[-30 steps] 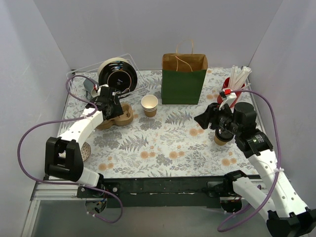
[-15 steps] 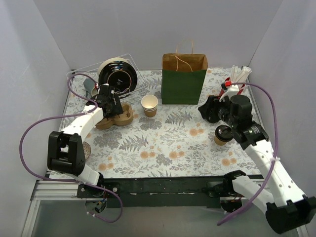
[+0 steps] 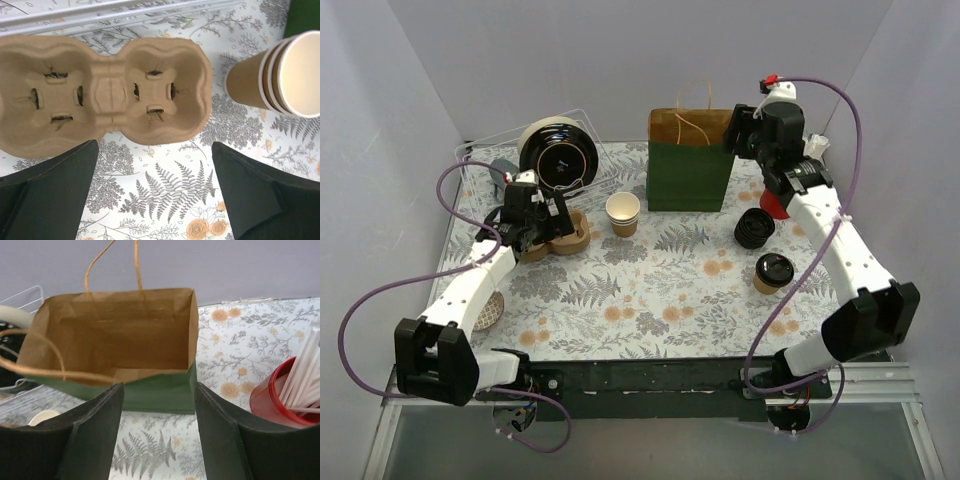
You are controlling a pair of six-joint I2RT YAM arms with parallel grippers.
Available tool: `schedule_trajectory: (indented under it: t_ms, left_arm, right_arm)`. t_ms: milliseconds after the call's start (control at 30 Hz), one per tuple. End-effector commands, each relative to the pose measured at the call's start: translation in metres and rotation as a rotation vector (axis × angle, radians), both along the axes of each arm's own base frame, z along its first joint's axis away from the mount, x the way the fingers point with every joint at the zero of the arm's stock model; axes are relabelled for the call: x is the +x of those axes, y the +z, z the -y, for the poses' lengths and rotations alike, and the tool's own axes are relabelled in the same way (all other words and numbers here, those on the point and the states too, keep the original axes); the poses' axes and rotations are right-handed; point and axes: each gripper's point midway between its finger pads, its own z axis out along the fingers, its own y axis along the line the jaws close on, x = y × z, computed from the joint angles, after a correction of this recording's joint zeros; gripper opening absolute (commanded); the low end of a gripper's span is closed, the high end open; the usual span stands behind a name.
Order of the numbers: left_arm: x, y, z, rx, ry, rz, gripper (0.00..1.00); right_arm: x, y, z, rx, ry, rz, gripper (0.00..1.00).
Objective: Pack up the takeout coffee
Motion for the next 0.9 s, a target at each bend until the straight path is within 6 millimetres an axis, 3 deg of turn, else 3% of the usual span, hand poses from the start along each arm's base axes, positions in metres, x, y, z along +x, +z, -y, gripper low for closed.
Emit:
schedule_trajectory:
  t_ms: [0,133,233,400,600,667,800,867]
  left_arm:
    - [-0.011,0.01,0.01,-0.063,-0.054,0.058,0.98]
    - [-0.017,0.023,0.014,-0.088,-0.085,0.142,0.98]
    - [-0.022,0.035,0.022,-0.114,-0.137,0.182,0.98]
    - [-0.029,0.057,0.037,-0.184,-0.215,0.271,0.98]
    - [-0.03,0.064,0.039,-0.193,-0.23,0.291,0.98]
    - [-0.029,0.064,0.039,-0.19,-0.227,0.292,0.98]
    - [-0.028,0.063,0.036,-0.177,-0.219,0.29,0.98]
    - [-0.028,0.062,0.035,-0.172,-0.212,0.289,0.98]
  right_arm:
    - [0.03,0.027,0.012,-0.068,-0.077,0.069,0.64]
    - [0.061,0.026,0.017,-0.12,-0.13,0.073,0.62]
    - [0.076,0.013,0.022,-0.167,-0.156,0.013,0.64]
    - [0.086,-0.02,0.025,-0.206,-0.16,-0.092,0.67]
    - [0.095,-0.042,0.016,-0.153,-0.103,-0.133,0.58]
    - [0.097,-0.048,0.011,-0.135,-0.084,-0.148,0.51]
    - [0.099,-0.039,0.011,-0.115,-0.079,-0.132,0.07]
    - [0.095,-0.029,0.008,-0.103,-0.057,-0.12,0.01]
